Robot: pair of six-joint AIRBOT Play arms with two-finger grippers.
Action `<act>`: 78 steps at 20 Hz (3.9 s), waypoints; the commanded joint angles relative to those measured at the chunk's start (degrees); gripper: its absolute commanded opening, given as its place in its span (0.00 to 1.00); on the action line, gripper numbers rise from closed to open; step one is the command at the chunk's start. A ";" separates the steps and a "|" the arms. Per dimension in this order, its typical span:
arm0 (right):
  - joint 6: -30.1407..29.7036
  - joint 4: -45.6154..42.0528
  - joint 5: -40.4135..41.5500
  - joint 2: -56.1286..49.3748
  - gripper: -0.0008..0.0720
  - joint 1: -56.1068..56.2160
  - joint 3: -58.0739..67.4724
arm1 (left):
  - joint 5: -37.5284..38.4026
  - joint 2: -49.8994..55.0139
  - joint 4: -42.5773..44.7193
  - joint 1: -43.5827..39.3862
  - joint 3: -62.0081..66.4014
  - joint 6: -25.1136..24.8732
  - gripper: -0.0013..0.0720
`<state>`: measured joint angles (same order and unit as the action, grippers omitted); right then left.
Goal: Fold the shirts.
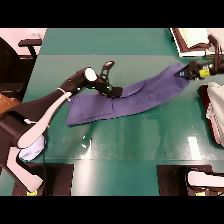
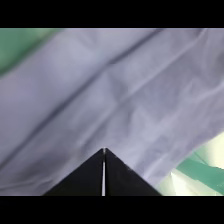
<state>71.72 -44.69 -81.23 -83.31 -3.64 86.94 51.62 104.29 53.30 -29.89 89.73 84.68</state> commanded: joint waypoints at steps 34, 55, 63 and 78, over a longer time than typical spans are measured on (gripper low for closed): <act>4.61 -3.08 8.76 -16.98 0.71 39.10 15.85 | 10.86 -32.46 19.98 32.44 4.17 -0.28 0.06; 6.62 7.54 13.57 -31.91 0.35 33.22 7.10 | 9.29 -32.44 15.87 31.80 4.17 -1.22 0.05; 11.69 -10.60 9.88 -24.57 0.03 25.62 19.93 | 8.26 -32.46 15.72 17.40 4.17 -2.19 0.05; 14.32 -19.65 6.88 -5.64 0.03 -26.88 17.97 | -0.20 -32.44 14.97 5.57 4.17 -0.63 0.05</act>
<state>85.84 -64.14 -75.00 -89.78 -23.68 105.19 53.12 71.88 68.53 -23.70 93.91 83.35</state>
